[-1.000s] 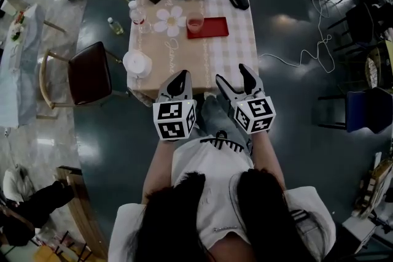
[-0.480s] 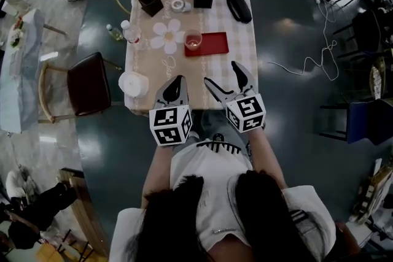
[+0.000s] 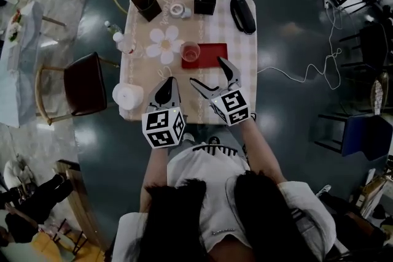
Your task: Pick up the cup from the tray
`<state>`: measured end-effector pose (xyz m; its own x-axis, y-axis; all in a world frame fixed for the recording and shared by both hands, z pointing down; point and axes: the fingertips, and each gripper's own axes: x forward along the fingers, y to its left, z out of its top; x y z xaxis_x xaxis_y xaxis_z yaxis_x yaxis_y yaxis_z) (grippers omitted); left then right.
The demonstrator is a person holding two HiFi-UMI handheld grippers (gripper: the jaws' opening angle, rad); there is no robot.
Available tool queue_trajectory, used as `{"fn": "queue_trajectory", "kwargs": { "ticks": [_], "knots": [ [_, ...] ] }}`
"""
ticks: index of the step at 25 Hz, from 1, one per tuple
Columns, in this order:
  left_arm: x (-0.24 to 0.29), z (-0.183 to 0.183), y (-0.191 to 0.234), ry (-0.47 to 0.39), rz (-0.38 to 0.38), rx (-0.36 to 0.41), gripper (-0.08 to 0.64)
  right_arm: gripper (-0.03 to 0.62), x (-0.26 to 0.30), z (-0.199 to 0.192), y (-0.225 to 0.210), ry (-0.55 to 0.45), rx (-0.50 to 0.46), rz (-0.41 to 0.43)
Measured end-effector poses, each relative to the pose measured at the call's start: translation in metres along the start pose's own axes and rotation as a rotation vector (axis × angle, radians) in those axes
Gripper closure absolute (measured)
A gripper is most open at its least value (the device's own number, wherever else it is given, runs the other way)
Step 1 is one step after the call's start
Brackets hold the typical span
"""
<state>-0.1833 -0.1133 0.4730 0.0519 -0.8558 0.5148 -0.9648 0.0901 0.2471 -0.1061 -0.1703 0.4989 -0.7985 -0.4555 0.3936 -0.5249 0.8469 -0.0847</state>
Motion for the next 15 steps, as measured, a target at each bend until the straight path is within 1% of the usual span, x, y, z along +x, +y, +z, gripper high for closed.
{"fn": "queue_trajectory", "kwargs": {
  "ticks": [6,10,15],
  "knots": [
    [0.026,0.005,0.002,0.013,0.013,-0.012,0.552,0.155,0.042,-0.008,-0.016,0.052,-0.035,0.054],
    [0.038,0.003,0.006,0.028,0.034,-0.031,0.552,0.153,0.063,-0.014,-0.022,0.054,-0.03,0.098],
    [0.045,-0.006,0.012,0.061,0.062,-0.052,0.552,0.152,0.085,-0.034,-0.023,0.117,-0.072,0.129]
  ]
}}
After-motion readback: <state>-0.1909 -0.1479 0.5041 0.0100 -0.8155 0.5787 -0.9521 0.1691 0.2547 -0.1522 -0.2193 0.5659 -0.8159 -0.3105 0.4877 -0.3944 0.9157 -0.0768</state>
